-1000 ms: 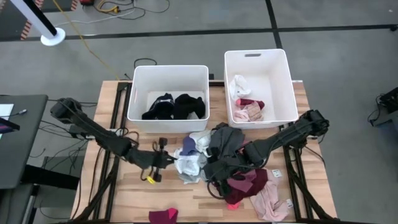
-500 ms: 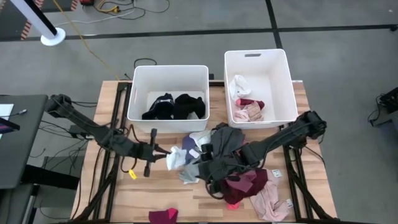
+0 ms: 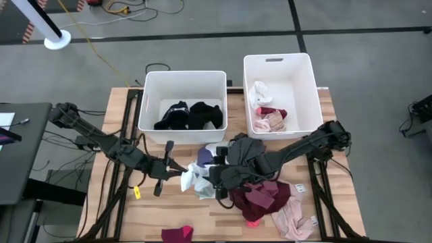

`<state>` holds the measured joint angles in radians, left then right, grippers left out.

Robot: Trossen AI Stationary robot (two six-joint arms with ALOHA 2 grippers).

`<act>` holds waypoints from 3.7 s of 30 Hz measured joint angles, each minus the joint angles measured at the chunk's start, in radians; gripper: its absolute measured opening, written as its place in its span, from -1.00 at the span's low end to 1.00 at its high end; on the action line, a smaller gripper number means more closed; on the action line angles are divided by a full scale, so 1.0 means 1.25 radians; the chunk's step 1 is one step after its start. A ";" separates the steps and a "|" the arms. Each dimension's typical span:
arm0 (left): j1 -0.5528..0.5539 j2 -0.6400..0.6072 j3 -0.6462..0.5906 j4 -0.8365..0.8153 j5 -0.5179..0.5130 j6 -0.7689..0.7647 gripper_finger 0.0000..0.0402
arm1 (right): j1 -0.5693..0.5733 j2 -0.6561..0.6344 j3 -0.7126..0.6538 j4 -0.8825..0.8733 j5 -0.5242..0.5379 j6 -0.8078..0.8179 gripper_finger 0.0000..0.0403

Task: Sort clothes
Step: Put the white sock into the right white laundry organizer

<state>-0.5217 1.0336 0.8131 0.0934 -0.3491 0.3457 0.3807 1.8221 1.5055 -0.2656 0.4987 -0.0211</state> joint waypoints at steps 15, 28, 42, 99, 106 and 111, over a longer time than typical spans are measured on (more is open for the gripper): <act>0.000 0.012 0.010 0.036 0.038 0.026 -0.99 | -0.014 0.045 0.000 0.118 -0.154 -0.051 0.15; 0.000 0.013 0.011 -0.012 0.046 -0.002 -0.99 | -0.018 0.088 0.000 0.154 -0.153 -0.111 -0.84; -0.015 0.012 0.011 -0.129 -0.039 -0.078 -0.69 | -0.012 0.087 0.050 0.045 -0.149 -0.127 -0.97; -0.025 0.013 -0.351 0.175 -0.064 -0.388 -0.20 | -0.657 -0.432 0.058 -0.729 0.201 0.094 -0.98; -0.025 0.013 -0.351 0.175 -0.064 -0.388 -0.20 | -0.783 -0.432 -0.008 -0.719 0.133 0.089 -0.97; -0.025 0.013 -0.351 0.175 -0.064 -0.388 -0.20 | -0.854 -0.432 -0.082 -0.668 0.078 0.080 -0.96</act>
<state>-0.5526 1.0492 0.3748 0.3120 -0.4286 -0.1394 -0.6874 1.2827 1.4035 -1.1012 0.5958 0.0794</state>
